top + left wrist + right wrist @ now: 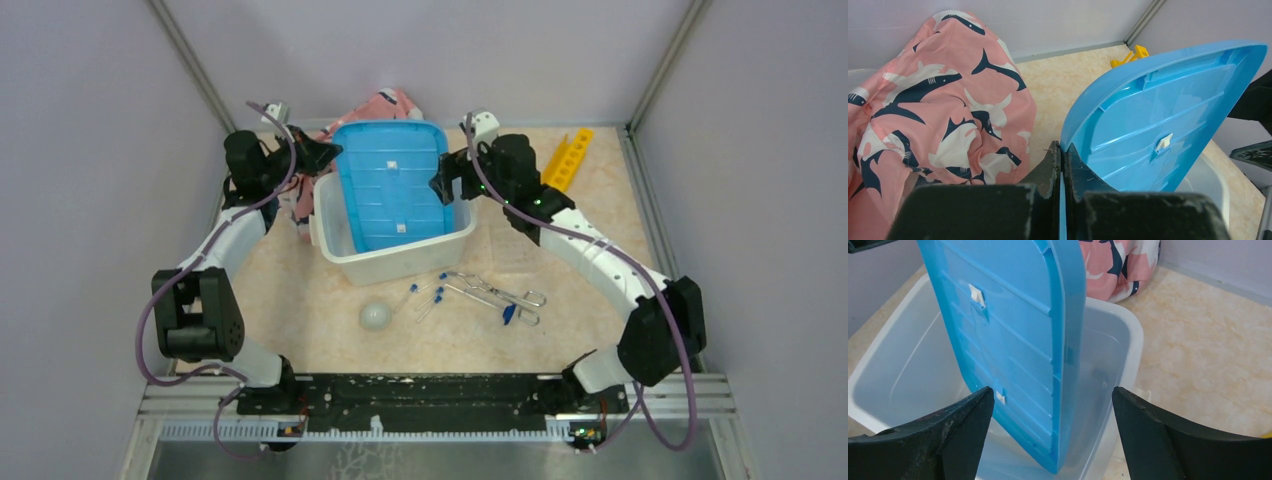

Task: Organize the chemistry lab equipment
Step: Pick up the storage box lid at the center of the board.

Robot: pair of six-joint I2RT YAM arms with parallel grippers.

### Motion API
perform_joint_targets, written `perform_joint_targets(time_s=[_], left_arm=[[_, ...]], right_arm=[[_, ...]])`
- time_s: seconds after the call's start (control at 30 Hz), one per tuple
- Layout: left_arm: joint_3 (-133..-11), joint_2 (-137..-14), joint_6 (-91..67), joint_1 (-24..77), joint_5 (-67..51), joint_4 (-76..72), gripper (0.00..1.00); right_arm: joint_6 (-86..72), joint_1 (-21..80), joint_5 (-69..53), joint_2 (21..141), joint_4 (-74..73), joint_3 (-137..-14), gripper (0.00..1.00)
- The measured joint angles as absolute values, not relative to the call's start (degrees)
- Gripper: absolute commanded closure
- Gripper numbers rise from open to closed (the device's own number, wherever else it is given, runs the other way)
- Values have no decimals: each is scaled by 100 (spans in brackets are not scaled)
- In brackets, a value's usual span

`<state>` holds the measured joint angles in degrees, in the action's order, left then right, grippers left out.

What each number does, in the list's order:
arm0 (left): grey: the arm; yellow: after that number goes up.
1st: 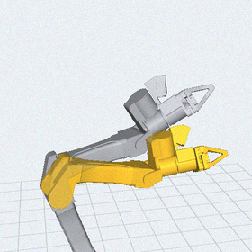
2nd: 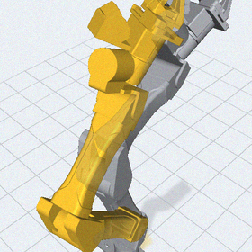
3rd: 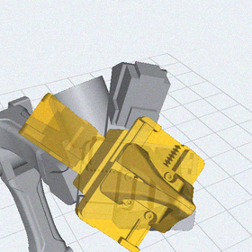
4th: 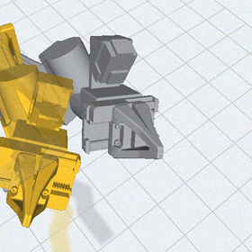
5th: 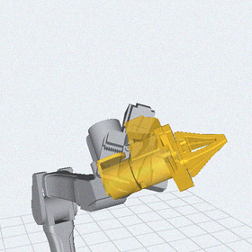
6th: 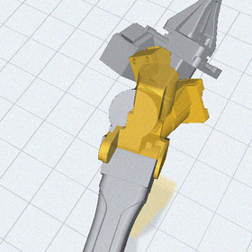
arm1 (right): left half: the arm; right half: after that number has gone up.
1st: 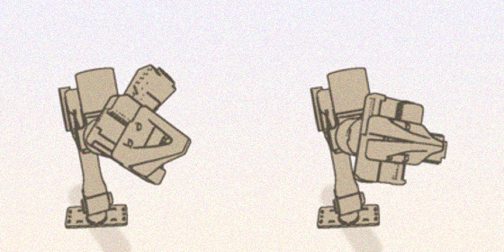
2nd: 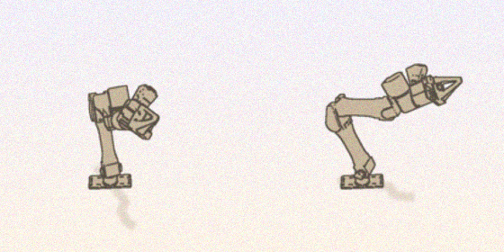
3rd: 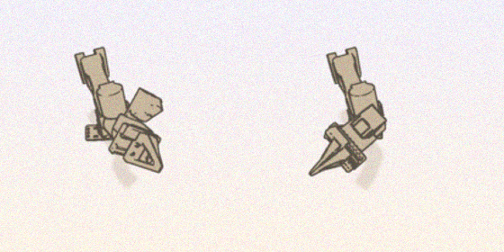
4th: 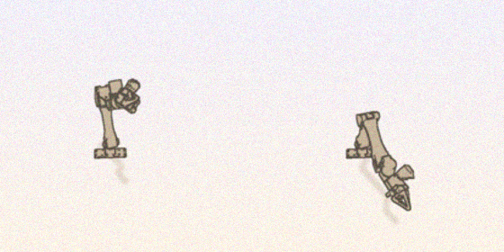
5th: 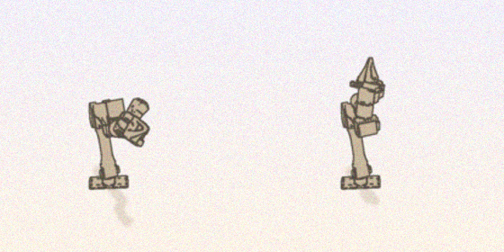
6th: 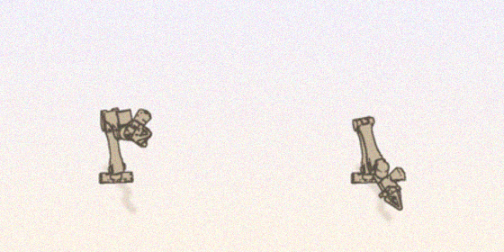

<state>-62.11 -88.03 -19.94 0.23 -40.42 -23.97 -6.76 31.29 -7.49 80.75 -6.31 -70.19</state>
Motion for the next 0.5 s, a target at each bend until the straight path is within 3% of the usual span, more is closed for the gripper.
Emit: perform_joint_targets(time_s=[0.17, 0.33, 0.5], left_arm=[[-6211, -8801, -1997, 23, -4125, -2451, 100], [-6211, -8796, -1999, 23, -4191, -2499, 100], [-6211, -8796, -2016, 23, -4259, -2550, 99]], right_arm=[[-620, 3052, -1125, 8536, -294, -7030, 15], [-718, 2777, -1857, 8851, 270, -7030, 24], [-913, 2502, -2753, 9100, 851, -7146, 46]])
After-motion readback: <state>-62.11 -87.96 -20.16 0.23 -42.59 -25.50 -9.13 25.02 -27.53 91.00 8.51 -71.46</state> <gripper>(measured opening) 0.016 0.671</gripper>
